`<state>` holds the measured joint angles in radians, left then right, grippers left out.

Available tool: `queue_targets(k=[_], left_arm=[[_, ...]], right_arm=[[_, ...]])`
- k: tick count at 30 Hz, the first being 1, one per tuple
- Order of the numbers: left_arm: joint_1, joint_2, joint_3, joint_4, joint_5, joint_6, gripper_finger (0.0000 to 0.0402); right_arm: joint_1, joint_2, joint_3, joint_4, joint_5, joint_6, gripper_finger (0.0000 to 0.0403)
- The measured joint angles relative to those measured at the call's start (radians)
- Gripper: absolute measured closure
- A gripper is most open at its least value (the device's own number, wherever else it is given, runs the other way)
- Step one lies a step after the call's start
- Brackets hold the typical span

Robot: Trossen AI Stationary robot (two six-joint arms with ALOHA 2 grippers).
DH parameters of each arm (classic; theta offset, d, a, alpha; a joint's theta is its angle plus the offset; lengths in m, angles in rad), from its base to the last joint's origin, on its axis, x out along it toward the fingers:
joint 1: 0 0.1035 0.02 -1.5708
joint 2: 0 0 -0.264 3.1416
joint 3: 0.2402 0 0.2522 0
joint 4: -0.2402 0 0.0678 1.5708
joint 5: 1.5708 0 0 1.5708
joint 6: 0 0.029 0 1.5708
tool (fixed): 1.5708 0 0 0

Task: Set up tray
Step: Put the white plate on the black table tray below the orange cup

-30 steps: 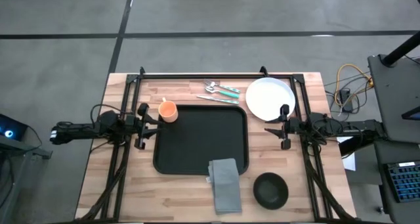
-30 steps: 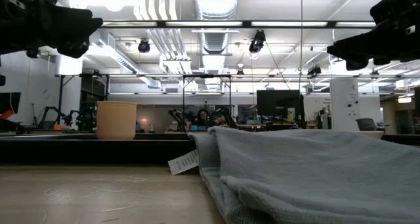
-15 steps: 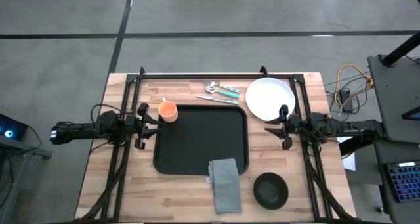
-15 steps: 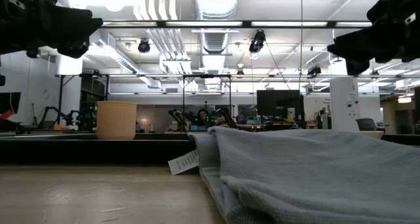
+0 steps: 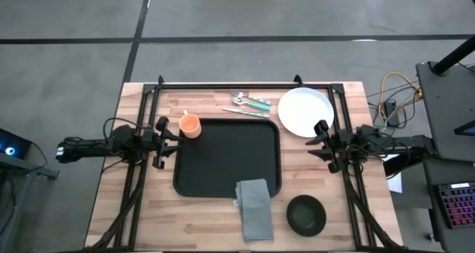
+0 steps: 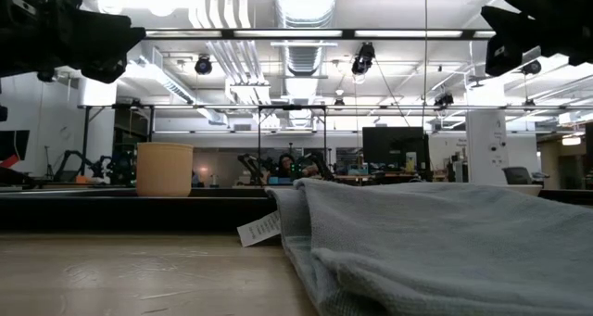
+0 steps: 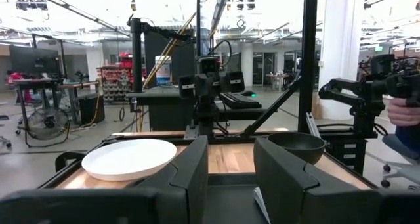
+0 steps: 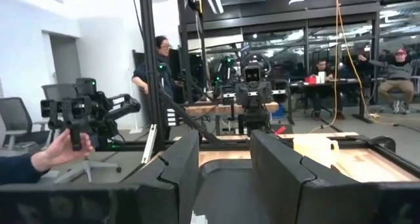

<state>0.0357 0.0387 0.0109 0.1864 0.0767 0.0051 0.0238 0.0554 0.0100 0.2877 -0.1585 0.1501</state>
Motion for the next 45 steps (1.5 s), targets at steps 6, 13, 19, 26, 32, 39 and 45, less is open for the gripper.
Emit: queue_targets(k=[6,13,19,26,32,39,45], left_arm=[[0.000,0.000,0.000,0.000,0.000,0.000,0.0297],[0.000,0.000,0.000,0.001,0.000,0.000,0.0297],[0.000,0.001,0.000,0.000,0.000,0.000,0.0297],[0.000,0.008,0.000,-0.004,0.000,0.000,0.0297],[0.000,0.014,0.000,-0.007,0.000,0.000,0.0297],[0.000,0.015,0.000,-0.011,0.000,0.000,0.0297],[0.000,0.015,0.000,-0.011,0.000,0.000,0.0297]], right_arm=[[0.000,0.000,0.000,-0.001,0.000,-0.028,0.0275],[-0.002,0.018,0.094,-0.282,0.113,-0.031,0.0275],[-0.003,0.118,0.222,-0.550,0.351,-0.072,0.0275],[-0.002,0.333,0.258,-0.565,0.449,-0.067,0.0275],[-0.003,0.532,0.311,-0.590,0.576,-0.058,0.0275],[-0.005,0.750,0.379,-0.675,0.652,0.003,0.0275],[-0.008,0.908,0.401,-0.681,0.666,0.036,0.0275]])
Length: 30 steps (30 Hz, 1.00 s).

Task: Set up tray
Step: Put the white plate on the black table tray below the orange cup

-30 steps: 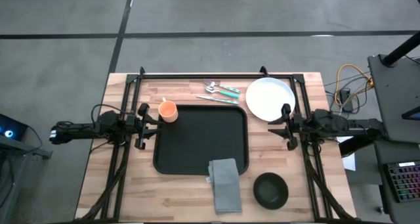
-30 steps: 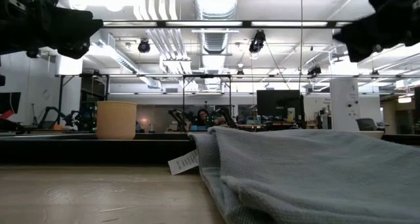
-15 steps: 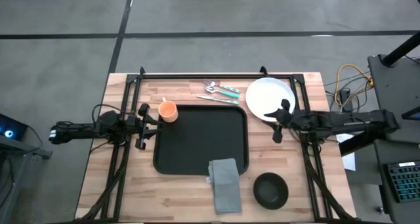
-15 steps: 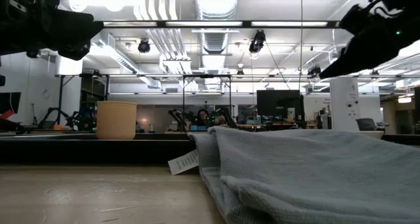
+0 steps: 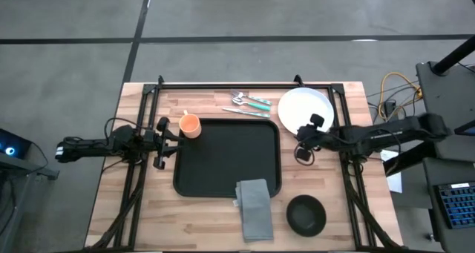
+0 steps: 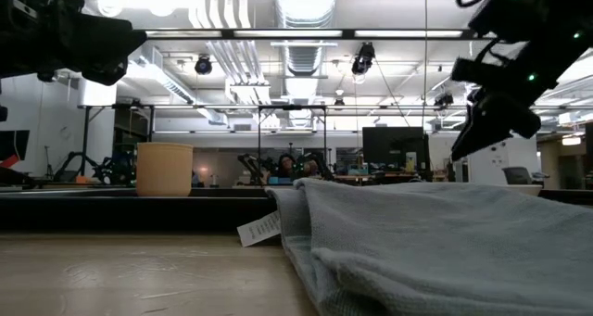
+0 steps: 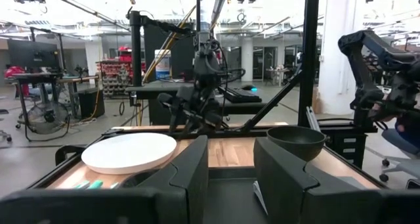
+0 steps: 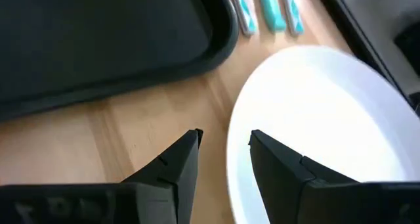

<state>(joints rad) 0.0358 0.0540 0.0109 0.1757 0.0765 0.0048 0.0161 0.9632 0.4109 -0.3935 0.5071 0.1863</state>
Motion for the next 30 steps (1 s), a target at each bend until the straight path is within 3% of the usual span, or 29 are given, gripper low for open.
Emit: queue_targets(k=[7,12,15,30], left_arm=[[0.000,0.000,0.000,-0.001,0.000,0.000,0.0297],[0.000,0.000,0.000,-0.001,0.000,0.000,0.0297],[0.000,0.000,0.000,-0.002,0.000,0.000,0.0297],[0.000,0.000,0.000,-0.003,0.000,0.000,0.0297]], right_arm=[[-0.065,0.094,0.009,0.000,0.011,0.017,0.0275],[-0.129,0.127,0.009,0.010,-0.091,-0.004,0.0275],[-0.149,0.144,0.008,0.009,-0.093,-0.005,0.0275],[-0.155,0.264,0.006,0.018,-0.100,0.024,0.0275]])
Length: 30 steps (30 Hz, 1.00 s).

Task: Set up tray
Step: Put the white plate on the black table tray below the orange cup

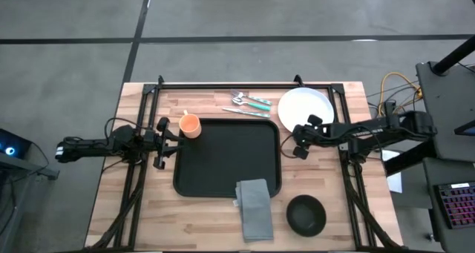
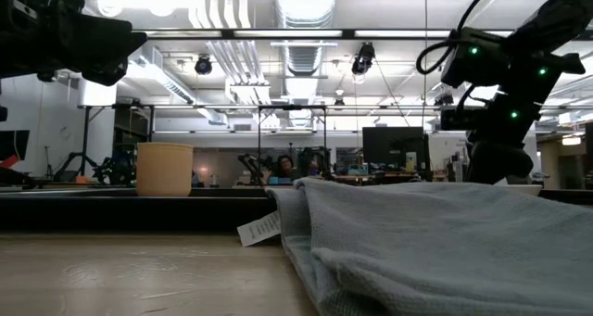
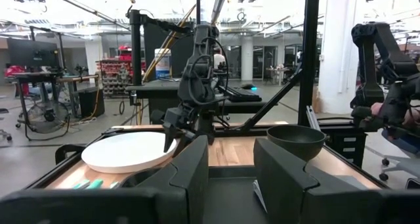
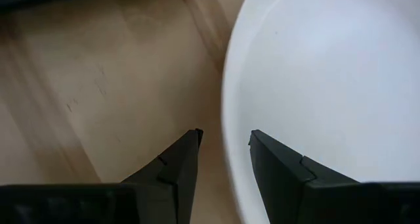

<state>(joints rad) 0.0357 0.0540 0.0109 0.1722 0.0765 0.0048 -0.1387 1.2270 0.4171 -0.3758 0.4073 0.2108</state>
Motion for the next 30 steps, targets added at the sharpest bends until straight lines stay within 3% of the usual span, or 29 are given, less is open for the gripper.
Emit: queue_targets(k=[14,19,26,30], left_arm=[[0.000,0.000,0.000,0.000,0.000,0.000,0.0297],[0.000,0.000,0.000,0.000,0.000,0.000,0.0297],[0.000,0.000,0.000,0.000,0.000,0.000,0.0297],[0.000,0.000,0.000,0.000,0.000,0.000,0.0297]], right_arm=[[-0.042,0.100,0.005,0.072,0.022,0.019,0.0284],[-0.049,0.101,0.005,0.076,0.030,-0.001,0.0312],[-0.049,0.103,0.003,0.069,0.032,-0.047,0.0387],[-0.049,0.103,0.003,0.067,0.039,-0.058,0.0393]])
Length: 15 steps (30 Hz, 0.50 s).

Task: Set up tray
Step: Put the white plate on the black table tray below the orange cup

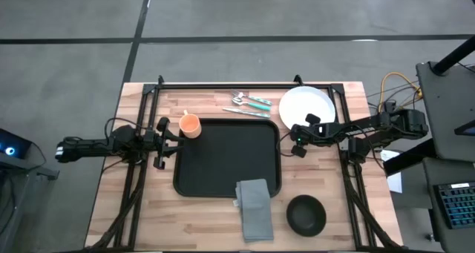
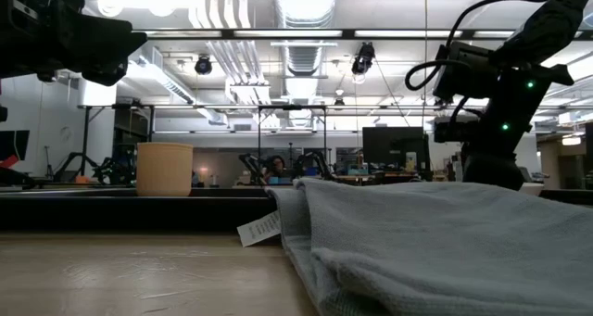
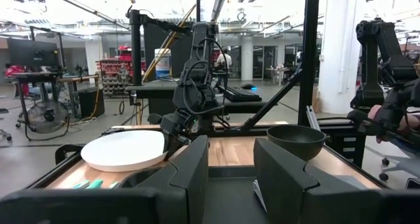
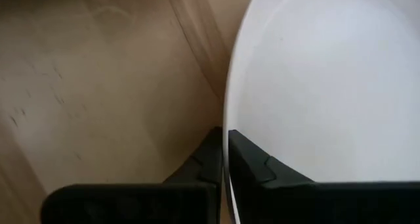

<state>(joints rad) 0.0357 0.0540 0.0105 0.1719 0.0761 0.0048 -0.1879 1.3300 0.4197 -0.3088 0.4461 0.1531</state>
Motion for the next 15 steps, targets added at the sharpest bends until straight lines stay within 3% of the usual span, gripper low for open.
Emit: queue_targets(k=[15], left_arm=[[0.000,0.000,0.000,0.000,0.000,0.000,0.0297]], right_arm=[[-0.002,0.001,0.090,-0.010,0.040,-0.046,0.0395]])
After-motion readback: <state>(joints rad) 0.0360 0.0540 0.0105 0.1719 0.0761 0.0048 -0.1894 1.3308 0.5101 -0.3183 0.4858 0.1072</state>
